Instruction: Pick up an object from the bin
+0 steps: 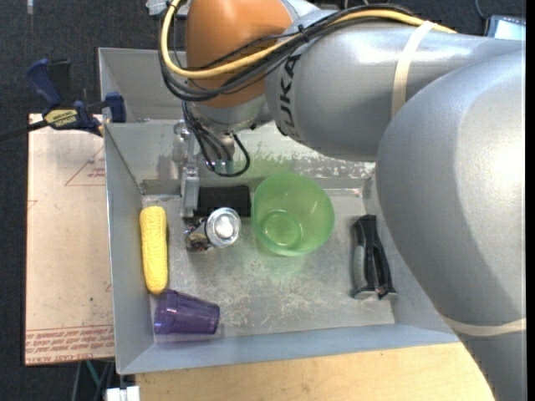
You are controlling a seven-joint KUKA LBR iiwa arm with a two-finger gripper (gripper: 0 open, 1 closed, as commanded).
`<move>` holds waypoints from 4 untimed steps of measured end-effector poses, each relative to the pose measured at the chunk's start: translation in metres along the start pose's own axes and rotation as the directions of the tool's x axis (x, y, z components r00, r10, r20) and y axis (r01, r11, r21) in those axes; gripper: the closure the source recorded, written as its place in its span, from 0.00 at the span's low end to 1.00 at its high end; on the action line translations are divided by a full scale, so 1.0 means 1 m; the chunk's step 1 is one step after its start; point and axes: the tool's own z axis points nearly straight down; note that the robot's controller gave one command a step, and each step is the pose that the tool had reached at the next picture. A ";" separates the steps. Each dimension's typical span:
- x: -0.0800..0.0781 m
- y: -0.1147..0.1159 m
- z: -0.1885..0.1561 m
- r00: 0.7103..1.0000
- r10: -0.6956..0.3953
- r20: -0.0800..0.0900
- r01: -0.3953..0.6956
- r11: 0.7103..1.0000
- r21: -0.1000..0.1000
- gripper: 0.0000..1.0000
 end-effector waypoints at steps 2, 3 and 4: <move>0.005 -0.002 -0.121 1.000 -0.028 0.006 0.028 1.000 -0.002 0.00; 0.009 0.000 -0.112 0.999 -0.030 0.020 0.030 1.000 -0.006 0.00; 0.012 -0.007 -0.138 0.999 -0.031 0.017 0.031 1.000 -0.006 0.00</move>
Offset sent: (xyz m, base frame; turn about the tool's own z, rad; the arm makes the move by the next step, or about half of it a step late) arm -0.0052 -0.0033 0.1190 -0.0281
